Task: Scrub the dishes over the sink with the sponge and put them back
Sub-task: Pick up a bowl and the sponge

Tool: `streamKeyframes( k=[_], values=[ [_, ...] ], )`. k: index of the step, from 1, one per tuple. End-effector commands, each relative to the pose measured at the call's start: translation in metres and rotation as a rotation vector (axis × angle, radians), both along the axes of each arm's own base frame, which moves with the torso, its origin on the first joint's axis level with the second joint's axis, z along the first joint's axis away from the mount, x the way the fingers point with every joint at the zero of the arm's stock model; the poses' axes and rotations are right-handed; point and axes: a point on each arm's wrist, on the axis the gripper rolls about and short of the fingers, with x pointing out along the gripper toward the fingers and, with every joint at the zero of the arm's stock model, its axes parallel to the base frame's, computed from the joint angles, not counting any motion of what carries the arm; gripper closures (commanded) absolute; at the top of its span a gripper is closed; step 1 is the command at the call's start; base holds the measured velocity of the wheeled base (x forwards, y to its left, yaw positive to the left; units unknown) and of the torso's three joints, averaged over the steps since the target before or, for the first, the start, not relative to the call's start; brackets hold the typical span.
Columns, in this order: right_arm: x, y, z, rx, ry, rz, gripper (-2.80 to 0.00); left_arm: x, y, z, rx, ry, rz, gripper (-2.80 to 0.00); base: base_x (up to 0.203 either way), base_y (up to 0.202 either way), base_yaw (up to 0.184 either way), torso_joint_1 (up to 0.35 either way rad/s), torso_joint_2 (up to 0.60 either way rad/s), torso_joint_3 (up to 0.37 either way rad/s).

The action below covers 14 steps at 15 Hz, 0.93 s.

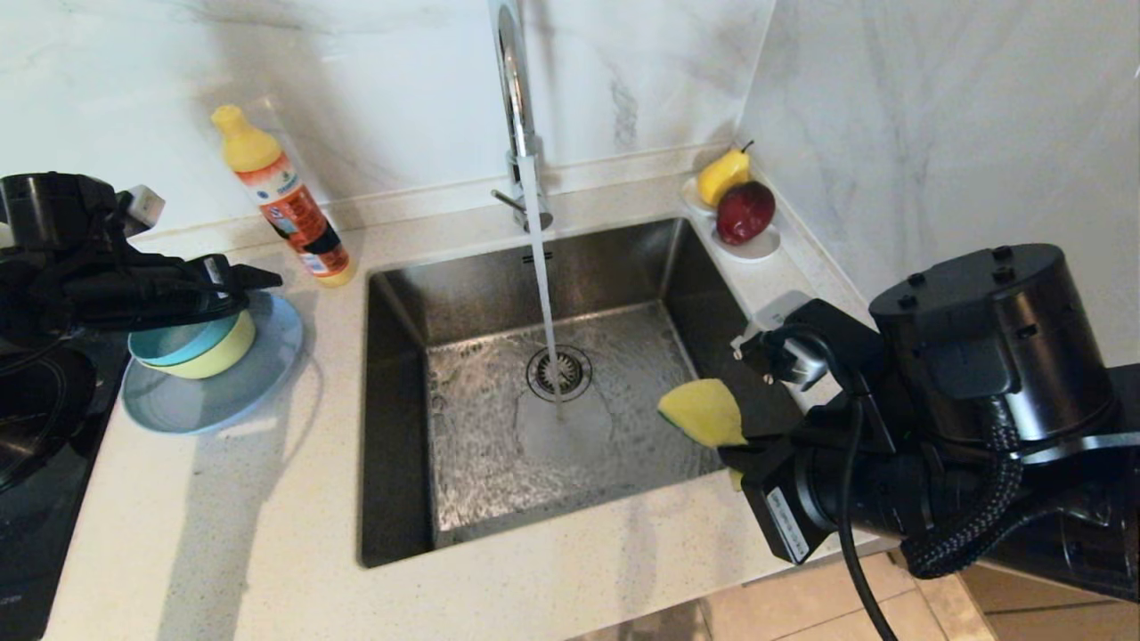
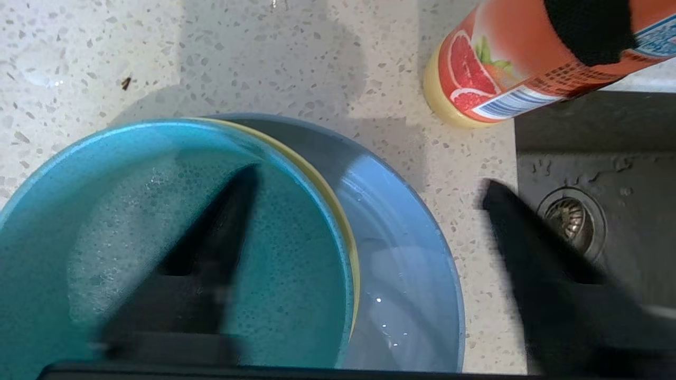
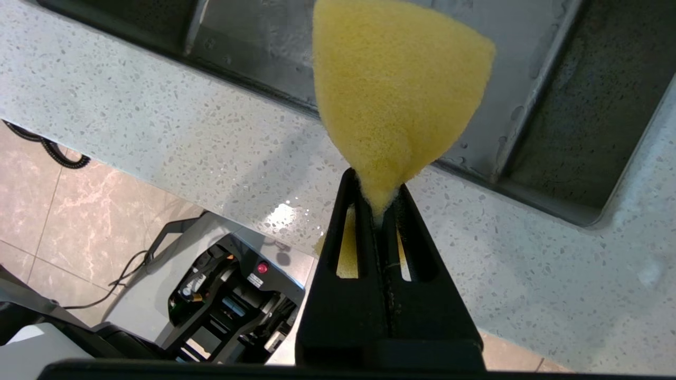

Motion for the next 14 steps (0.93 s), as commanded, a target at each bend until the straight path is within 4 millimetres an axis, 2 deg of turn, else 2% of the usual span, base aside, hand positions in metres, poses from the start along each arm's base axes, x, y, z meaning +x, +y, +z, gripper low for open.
streamKeyframes(
  k=[1,14],
  values=[
    [0.001,0.001,-0.001,-0.004,0.003,-0.001,0.0,-0.001,0.002,-0.001,-0.004,0.011,0.003,0.0,0.0,0.0,0.0,0.0,0.0,0.0],
    [0.001,0.002,-0.002,-0.008,0.008,0.003,0.0,0.0,0.013,0.008,0.009,-0.02,0.031,0.0,0.0,0.0,0.0,0.0,0.0,0.0]
  ],
)
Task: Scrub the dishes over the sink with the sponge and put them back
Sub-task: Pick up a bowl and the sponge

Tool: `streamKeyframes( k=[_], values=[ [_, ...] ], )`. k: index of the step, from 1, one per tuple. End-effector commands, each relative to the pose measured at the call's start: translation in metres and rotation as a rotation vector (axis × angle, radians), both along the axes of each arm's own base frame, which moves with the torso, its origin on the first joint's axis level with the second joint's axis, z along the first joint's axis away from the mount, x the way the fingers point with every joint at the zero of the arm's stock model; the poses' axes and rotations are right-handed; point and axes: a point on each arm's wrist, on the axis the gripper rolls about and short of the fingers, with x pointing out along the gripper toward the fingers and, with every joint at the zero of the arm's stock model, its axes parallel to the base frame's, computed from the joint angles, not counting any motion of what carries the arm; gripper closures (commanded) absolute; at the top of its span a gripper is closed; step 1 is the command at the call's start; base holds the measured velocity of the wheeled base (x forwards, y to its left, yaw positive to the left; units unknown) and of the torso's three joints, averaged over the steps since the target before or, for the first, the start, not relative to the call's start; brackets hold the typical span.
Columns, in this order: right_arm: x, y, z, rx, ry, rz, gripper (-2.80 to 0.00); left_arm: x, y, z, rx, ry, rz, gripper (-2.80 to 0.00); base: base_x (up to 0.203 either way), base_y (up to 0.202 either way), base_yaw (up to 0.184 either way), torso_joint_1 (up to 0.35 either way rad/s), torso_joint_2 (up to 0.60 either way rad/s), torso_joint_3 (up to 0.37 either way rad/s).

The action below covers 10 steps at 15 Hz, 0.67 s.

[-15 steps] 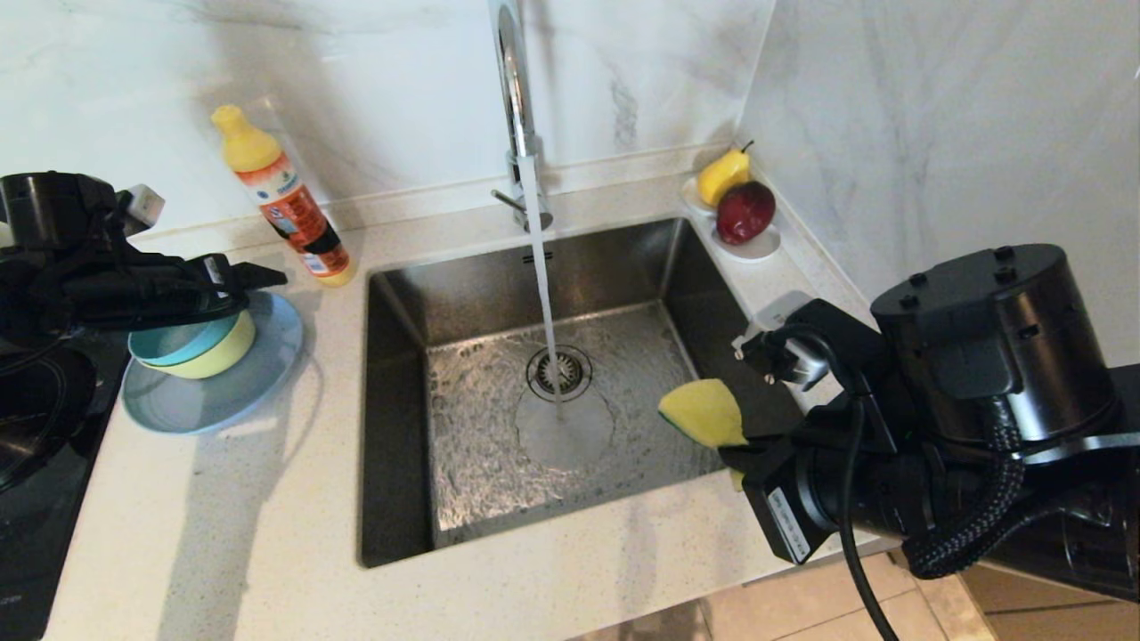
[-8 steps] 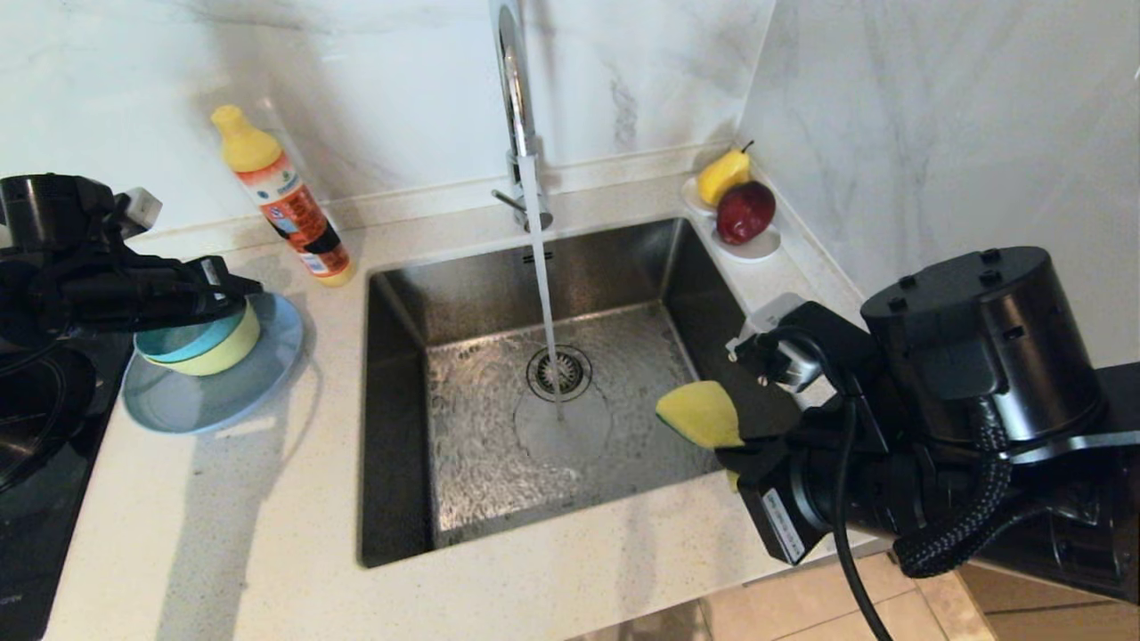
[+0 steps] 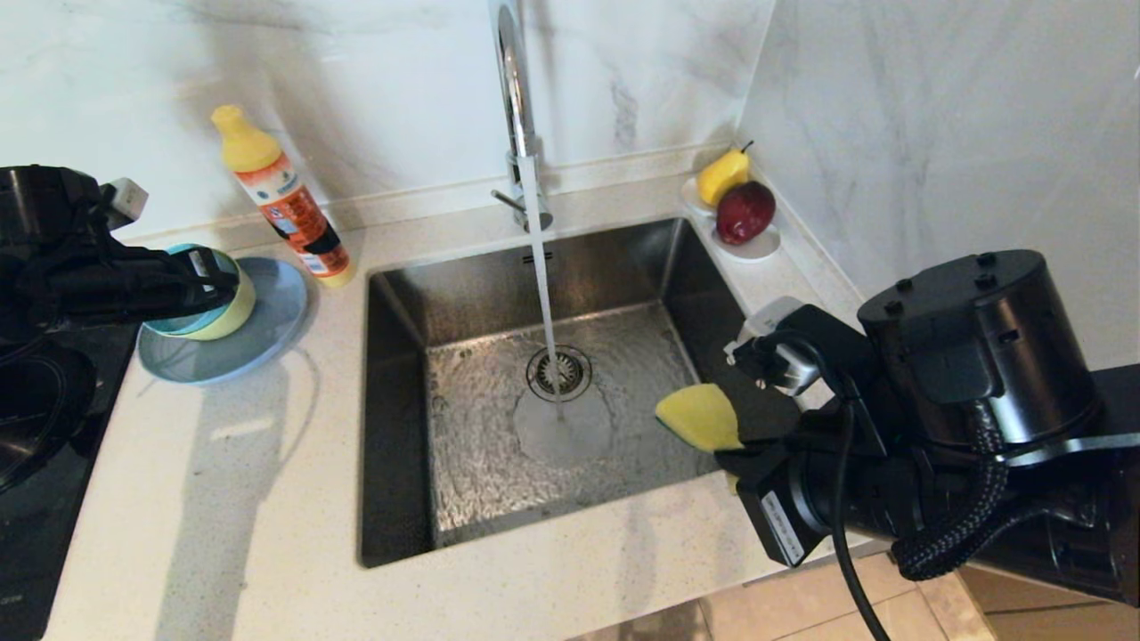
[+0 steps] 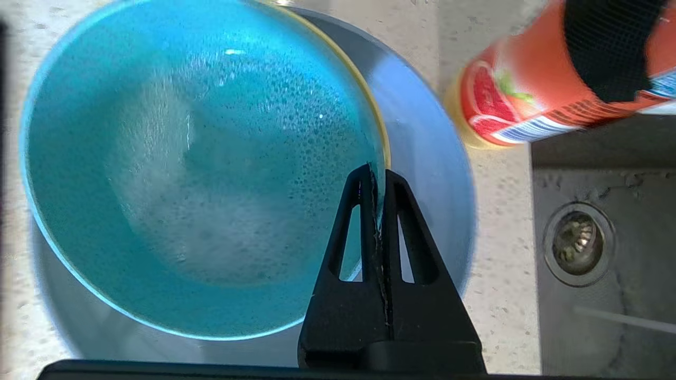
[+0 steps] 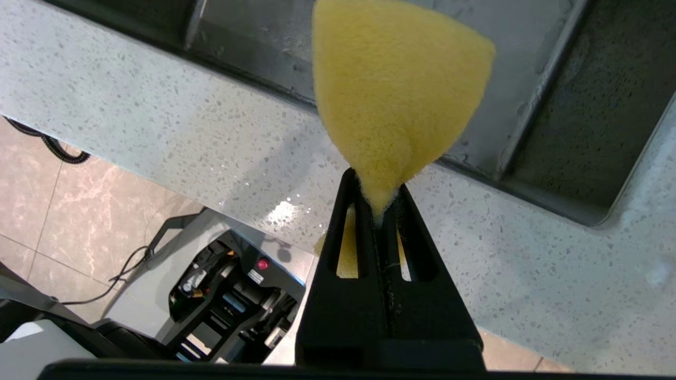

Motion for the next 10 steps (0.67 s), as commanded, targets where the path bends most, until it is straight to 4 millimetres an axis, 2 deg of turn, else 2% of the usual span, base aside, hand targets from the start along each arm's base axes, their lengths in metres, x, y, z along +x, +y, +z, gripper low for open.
streamKeyframes(
  k=[1,10],
  values=[
    [0.0,0.0,0.0,0.0,-0.001,-0.001,0.0,-0.001,0.002,0.004,0.006,-0.014,0.004,0.0,0.0,0.0,0.0,0.0,0.0,0.0],
    [-0.003,-0.004,0.001,0.003,-0.003,-0.001,0.0,-0.01,-0.002,0.023,0.023,0.023,-0.009,0.0,0.0,0.0,0.0,0.0,0.0,0.0]
  ],
)
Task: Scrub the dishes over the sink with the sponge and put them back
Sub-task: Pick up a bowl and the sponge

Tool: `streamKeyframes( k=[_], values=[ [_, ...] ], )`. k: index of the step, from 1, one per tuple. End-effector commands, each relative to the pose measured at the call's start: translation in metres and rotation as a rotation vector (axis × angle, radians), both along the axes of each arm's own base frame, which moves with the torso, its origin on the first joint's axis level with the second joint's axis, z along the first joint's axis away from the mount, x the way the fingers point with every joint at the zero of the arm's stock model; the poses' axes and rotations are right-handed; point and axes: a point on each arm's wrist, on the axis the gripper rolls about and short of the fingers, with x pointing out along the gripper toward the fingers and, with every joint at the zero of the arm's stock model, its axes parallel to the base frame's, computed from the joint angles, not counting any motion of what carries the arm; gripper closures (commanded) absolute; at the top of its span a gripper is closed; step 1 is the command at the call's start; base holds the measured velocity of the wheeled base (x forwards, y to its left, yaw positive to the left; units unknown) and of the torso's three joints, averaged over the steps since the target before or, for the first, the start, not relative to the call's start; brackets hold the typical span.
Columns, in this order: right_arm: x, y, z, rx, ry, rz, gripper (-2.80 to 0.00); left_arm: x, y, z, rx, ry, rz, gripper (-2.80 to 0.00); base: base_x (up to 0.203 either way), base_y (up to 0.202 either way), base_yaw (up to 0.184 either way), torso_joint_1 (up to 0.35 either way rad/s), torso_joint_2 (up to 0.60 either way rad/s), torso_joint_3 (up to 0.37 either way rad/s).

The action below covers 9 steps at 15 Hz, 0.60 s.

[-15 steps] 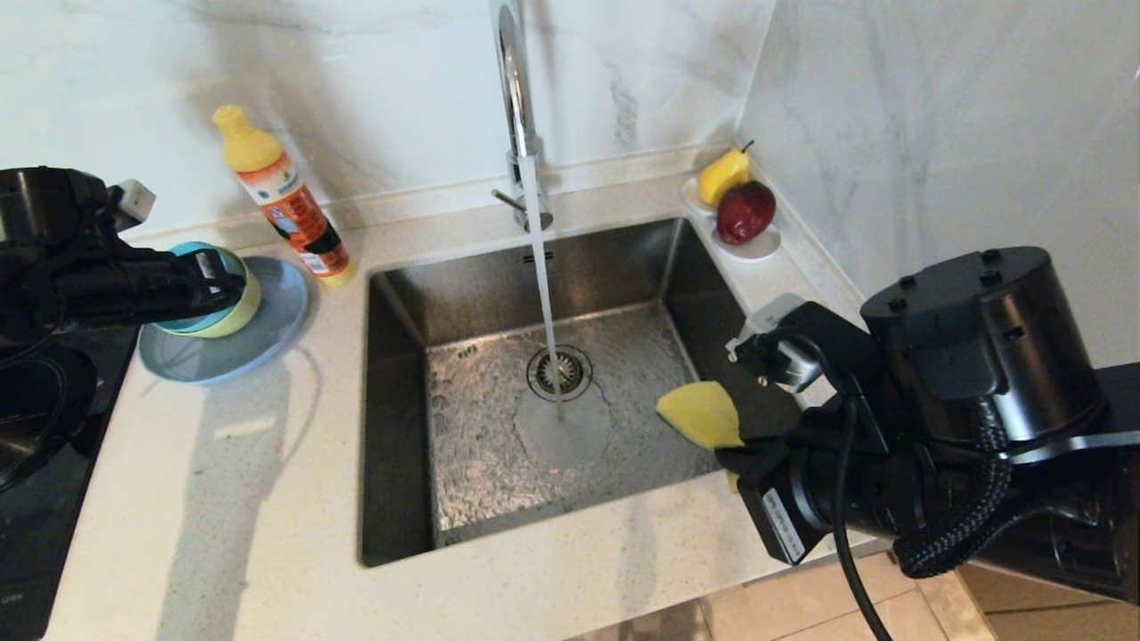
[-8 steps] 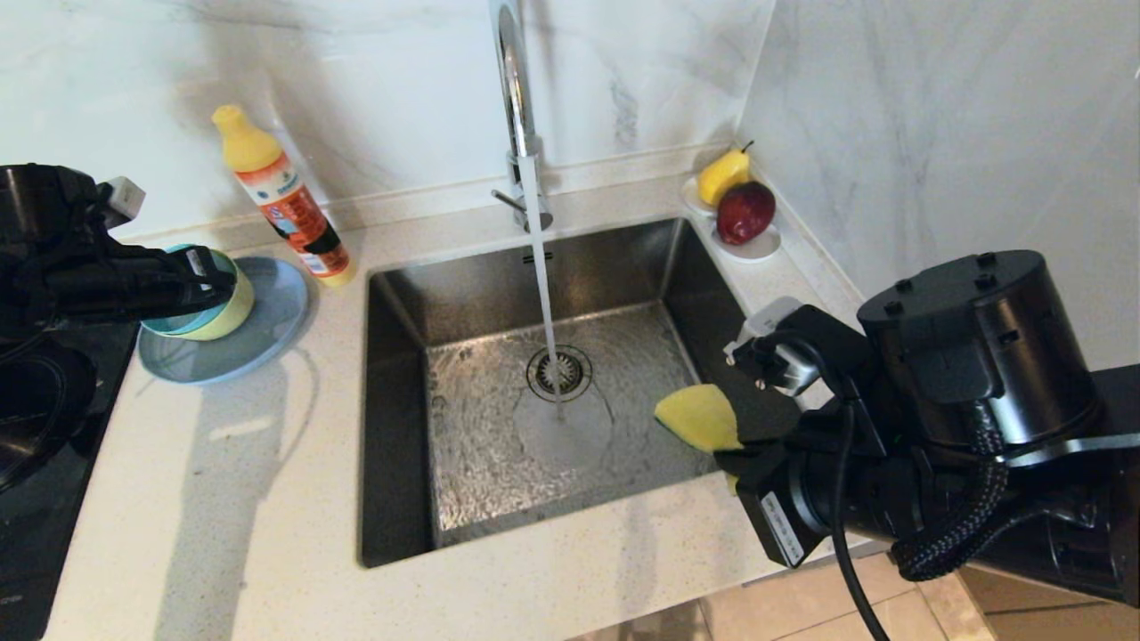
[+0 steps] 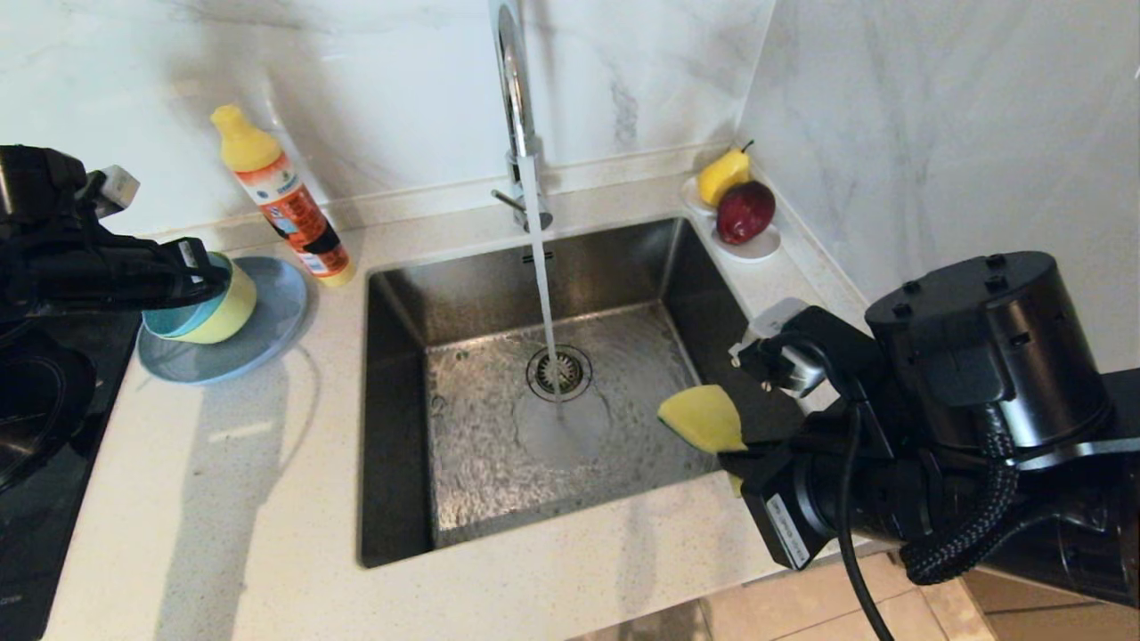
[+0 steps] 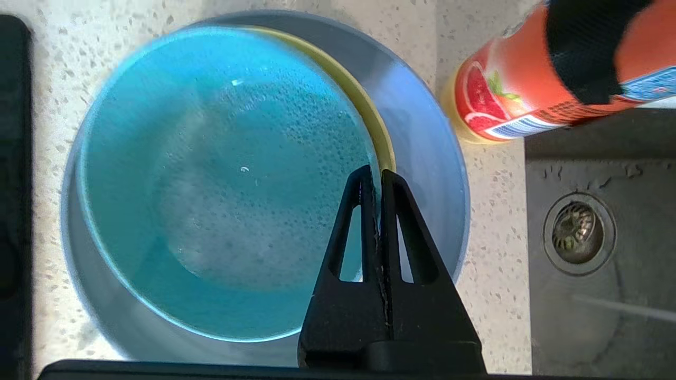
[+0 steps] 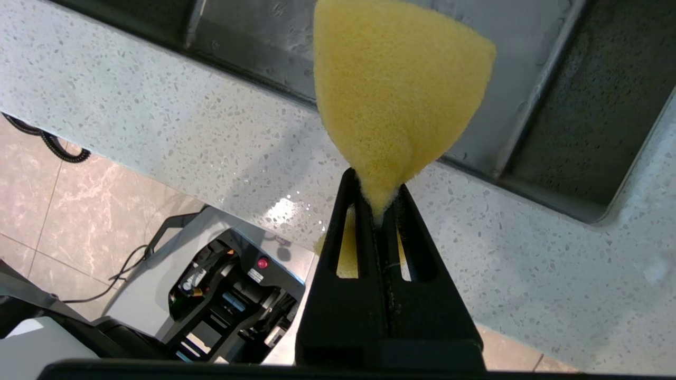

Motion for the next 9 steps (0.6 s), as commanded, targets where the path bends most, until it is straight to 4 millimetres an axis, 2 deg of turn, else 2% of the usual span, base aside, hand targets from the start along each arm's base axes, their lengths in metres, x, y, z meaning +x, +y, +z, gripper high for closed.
streamKeyframes(
  k=[1,7,9],
  values=[
    [-0.001,-0.002,0.001,0.002,-0.003,-0.001,0.0,-0.004,-0.001,0.007,0.009,0.007,-0.005,0.0,0.0,0.0,0.0,0.0,0.0,0.0],
    [-0.002,-0.003,0.001,0.002,-0.003,-0.001,0.0,-0.011,-0.004,0.03,0.092,-0.007,-0.024,0.0,0.0,0.0,0.0,0.0,0.0,0.0],
    [-0.002,-0.002,0.001,0.001,-0.002,-0.001,0.0,-0.013,-0.004,0.027,0.112,0.012,-0.031,0.0,0.0,0.0,0.0,0.0,0.0,0.0]
  ],
)
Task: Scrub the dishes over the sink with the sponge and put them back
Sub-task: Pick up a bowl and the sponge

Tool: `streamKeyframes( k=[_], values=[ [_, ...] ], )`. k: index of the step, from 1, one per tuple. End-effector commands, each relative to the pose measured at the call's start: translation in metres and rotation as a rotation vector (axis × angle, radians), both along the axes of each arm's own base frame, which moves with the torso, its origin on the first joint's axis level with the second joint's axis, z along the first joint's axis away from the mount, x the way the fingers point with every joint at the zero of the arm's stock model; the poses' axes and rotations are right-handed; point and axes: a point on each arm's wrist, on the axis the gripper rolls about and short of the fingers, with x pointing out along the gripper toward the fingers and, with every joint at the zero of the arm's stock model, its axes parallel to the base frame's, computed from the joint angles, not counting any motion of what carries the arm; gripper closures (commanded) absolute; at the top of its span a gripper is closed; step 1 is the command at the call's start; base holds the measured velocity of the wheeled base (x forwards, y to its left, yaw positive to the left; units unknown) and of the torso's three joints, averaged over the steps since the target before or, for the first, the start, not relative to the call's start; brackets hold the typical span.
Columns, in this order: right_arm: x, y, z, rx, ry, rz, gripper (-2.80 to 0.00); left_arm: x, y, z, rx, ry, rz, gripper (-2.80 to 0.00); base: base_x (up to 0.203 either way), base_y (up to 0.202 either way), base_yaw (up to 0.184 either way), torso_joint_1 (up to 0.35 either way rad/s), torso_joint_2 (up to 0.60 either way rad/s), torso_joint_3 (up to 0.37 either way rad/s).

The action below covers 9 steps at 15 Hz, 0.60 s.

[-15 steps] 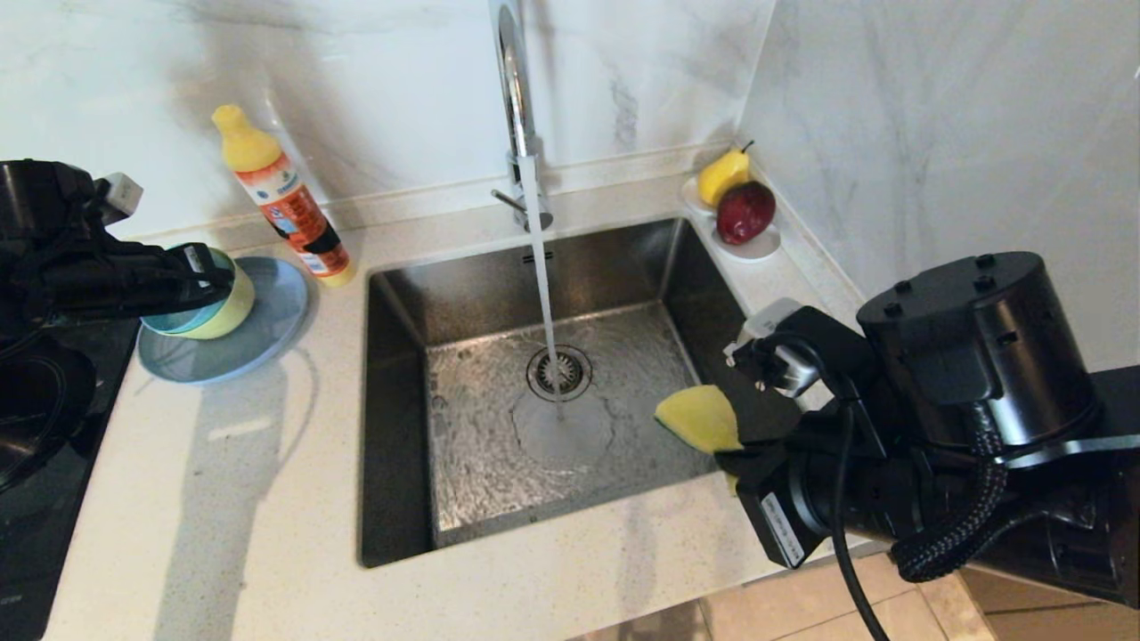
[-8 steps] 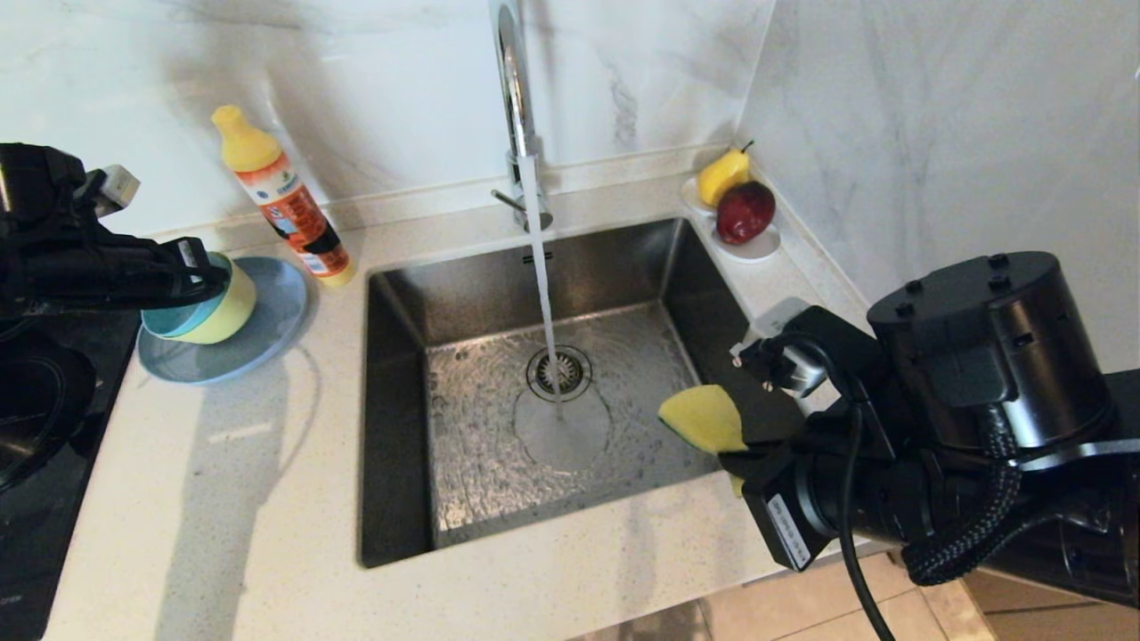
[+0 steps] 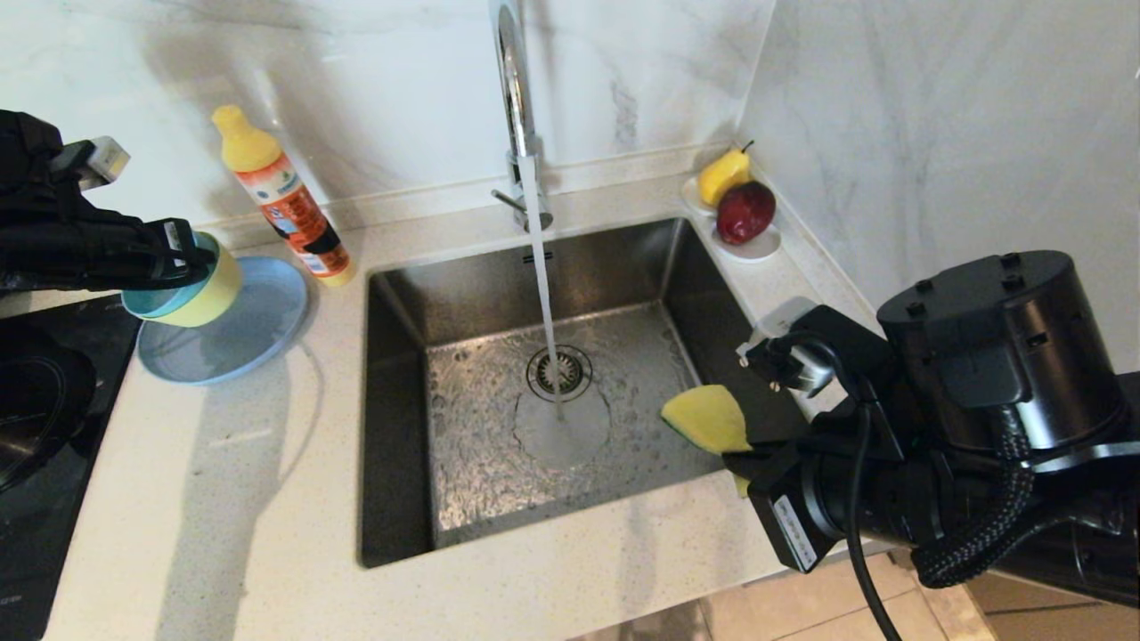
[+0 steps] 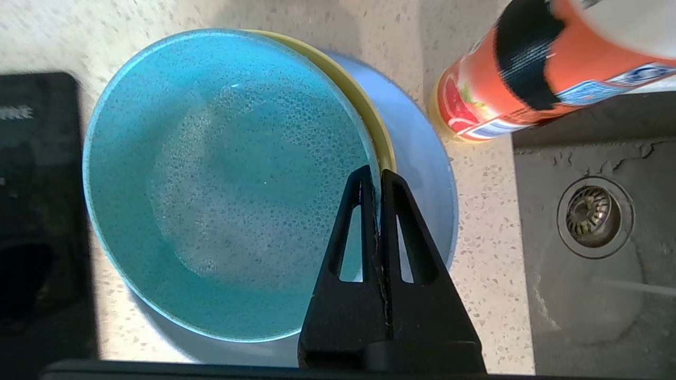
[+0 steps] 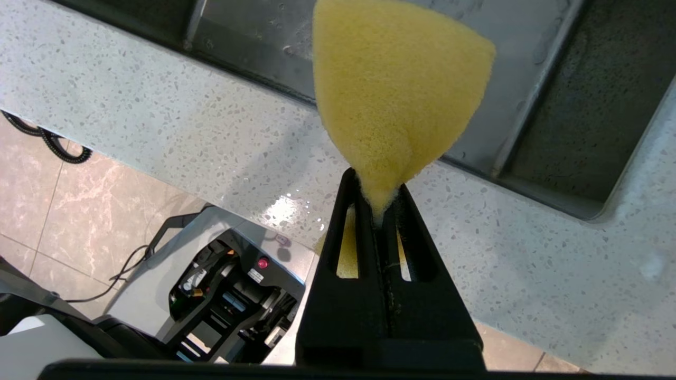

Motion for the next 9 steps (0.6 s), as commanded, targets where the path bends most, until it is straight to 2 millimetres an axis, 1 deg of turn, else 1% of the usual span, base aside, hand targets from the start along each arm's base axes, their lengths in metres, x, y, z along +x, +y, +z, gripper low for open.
streamKeyframes(
  k=[1,2,3,5,7,9],
  values=[
    [0.0,0.0,0.0,-0.001,-0.001,-0.001,0.0,-0.004,-0.001,-0.009,0.06,0.048,-0.017,0.0,0.0,0.0,0.0,0.0,0.0,0.0],
    [0.0,0.0,0.001,0.001,-0.002,-0.001,0.0,-0.004,0.0,-0.019,0.15,0.091,-0.03,0.0,0.0,0.0,0.0,0.0,0.0,0.0],
    [0.0,-0.001,0.0,-0.002,0.0,-0.001,0.0,-0.004,0.0,-0.021,0.206,0.111,-0.02,0.0,0.0,0.0,0.0,0.0,0.0,0.0],
    [0.0,0.0,-0.002,-0.005,0.003,-0.001,0.0,-0.005,0.0,-0.005,0.155,0.081,0.023,0.0,0.0,0.0,0.0,0.0,0.0,0.0],
    [-0.001,-0.001,-0.001,-0.002,0.001,-0.001,0.0,-0.01,-0.001,-0.004,0.138,0.157,0.018,0.0,0.0,0.0,0.0,0.0,0.0,0.0],
    [-0.001,-0.001,-0.001,-0.005,0.003,-0.001,0.0,-0.011,-0.002,0.0,0.163,0.16,0.006,0.0,0.0,0.0,0.0,0.0,0.0,0.0]
  ],
)
